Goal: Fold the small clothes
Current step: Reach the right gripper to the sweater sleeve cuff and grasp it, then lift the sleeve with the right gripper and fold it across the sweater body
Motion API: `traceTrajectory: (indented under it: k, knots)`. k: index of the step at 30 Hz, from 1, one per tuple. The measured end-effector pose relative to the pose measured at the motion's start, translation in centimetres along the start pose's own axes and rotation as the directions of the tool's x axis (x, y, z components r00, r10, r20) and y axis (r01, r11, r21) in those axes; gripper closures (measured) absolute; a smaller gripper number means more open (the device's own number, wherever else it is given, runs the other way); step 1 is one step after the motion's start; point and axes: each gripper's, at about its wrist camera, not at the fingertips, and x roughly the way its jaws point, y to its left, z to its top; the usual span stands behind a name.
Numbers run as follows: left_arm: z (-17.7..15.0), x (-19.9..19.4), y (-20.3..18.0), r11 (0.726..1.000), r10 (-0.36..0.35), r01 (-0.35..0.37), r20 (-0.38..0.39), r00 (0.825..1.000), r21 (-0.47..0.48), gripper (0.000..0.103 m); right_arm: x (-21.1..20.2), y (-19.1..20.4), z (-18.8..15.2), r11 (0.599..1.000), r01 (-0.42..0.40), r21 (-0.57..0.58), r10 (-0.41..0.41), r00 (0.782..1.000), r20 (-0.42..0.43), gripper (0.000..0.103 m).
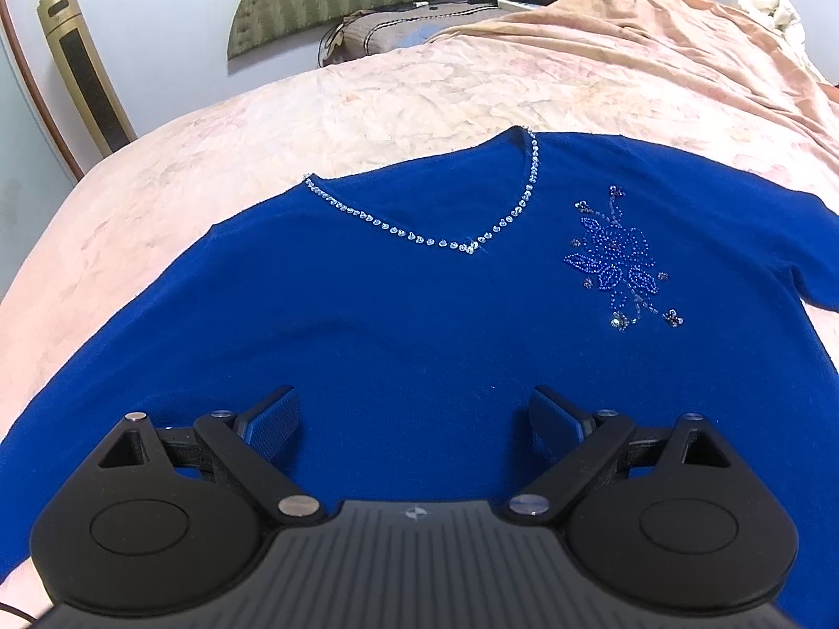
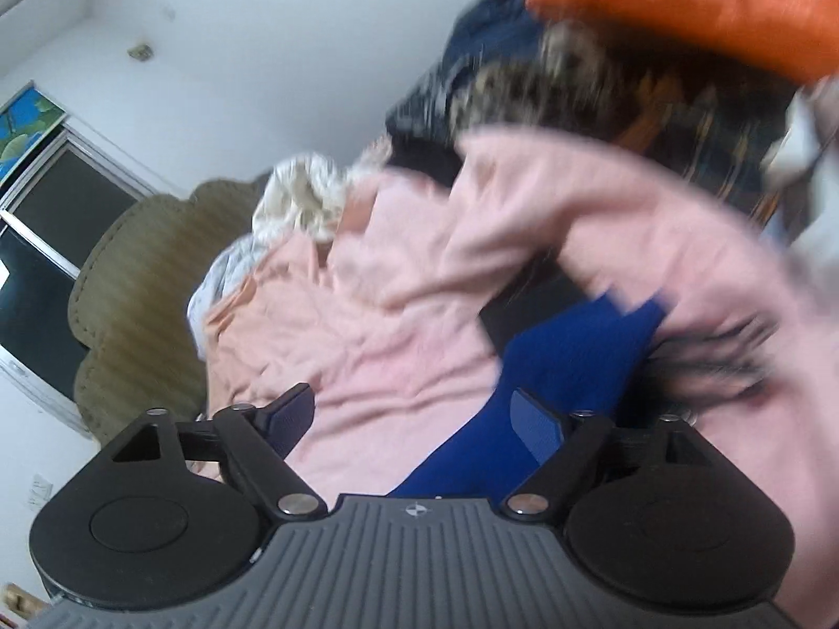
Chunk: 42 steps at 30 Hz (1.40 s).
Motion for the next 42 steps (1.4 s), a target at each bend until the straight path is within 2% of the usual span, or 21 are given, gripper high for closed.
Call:
traceTrajectory:
  k: [2, 6, 10, 14, 15, 17, 19, 26, 29, 31, 34, 36, 40, 42]
  knots:
    - [0.0, 0.0, -0.2, 1.0, -0.01, 0.01, -0.005, 1.0, -0.001, 0.008, -1.1, -0.8, 0.5, 0.998, 0.053, -0.03, -0.052, 0.999, 0.014, 0.02]
    - [-0.2, -0.5, -0.9, 0.999, -0.018, 0.017, 0.003, 1.0, 0.028, 0.008, -1.1, -3.0, 0.9, 0.995, 0.1, -0.017, -0.1, 0.995, -0.011, 0.02]
    - [-0.3, -0.9, -1.3, 0.999, -0.005, 0.004, 0.015, 1.0, 0.048, 0.008, 0.2, -3.6, 0.6, 0.993, 0.11, -0.038, -0.111, 0.993, -0.028, 0.021]
    - [-0.2, -0.9, -0.8, 0.999, -0.001, 0.001, 0.01, 1.0, 0.033, 0.008, 2.6, -3.2, 0.3, 0.994, 0.099, -0.045, -0.103, 0.99, -0.095, 0.033]
    - [-0.2, -1.0, -0.7, 1.0, 0.0, -0.001, 0.01, 1.0, 0.031, 0.008, 2.7, -3.0, 0.2, 0.993, 0.103, -0.051, -0.108, 0.99, -0.094, 0.039]
    - [-0.2, -1.0, -0.5, 1.0, 0.007, -0.007, 0.011, 1.0, 0.028, 0.008, 2.9, -2.7, 0.2, 0.99, 0.117, -0.079, -0.123, 0.989, -0.08, 0.059]
    - [-0.1, -1.0, -0.2, 1.0, 0.006, -0.007, 0.012, 1.0, 0.019, 0.008, 2.9, -2.4, 0.5, 0.986, 0.139, -0.096, -0.146, 0.986, -0.076, 0.091]
    - [-0.4, -1.0, 0.8, 1.0, -0.005, 0.005, 0.012, 1.0, -0.002, 0.008, 1.6, 0.4, 1.3, 0.977, 0.119, -0.176, -0.125, 0.992, -0.024, 0.093]
    - [-0.4, -1.1, 1.5, 1.0, 0.011, -0.01, 0.023, 1.0, -0.013, 0.008, 0.9, 3.5, 0.6, 0.964, 0.097, -0.248, -0.098, 0.995, 0.007, 0.093]
    - [-0.6, -1.2, 2.4, 0.999, 0.03, -0.03, 0.031, 0.999, -0.024, 0.008, 0.6, 6.7, -0.7, 0.941, 0.068, -0.331, -0.065, 0.998, 0.02, 0.093]
    - [-0.9, -1.4, 3.6, 0.997, 0.061, -0.059, 0.039, 0.997, -0.044, 0.008, 0.4, 12.8, -4.6, 0.865, -0.01, -0.502, 0.009, 1.0, -0.005, 0.093]
    - [-1.2, -1.4, 4.5, 0.996, 0.073, -0.07, 0.038, 0.997, -0.061, 0.008, 0.4, 17.1, -8.6, 0.776, -0.077, -0.627, 0.064, 0.997, -0.044, 0.093]
    - [-1.8, -1.6, 6.4, 0.991, 0.094, -0.09, 0.03, 0.995, -0.095, 0.008, 0.1, 24.7, -18.5, 0.534, -0.224, -0.815, 0.166, 0.973, -0.158, 0.093]
    - [-2.1, -1.7, 7.4, 0.988, 0.111, -0.108, 0.03, 0.993, -0.11, 0.008, 0.0, 27.4, -23.9, 0.415, -0.313, -0.854, 0.2, 0.947, -0.25, 0.094]
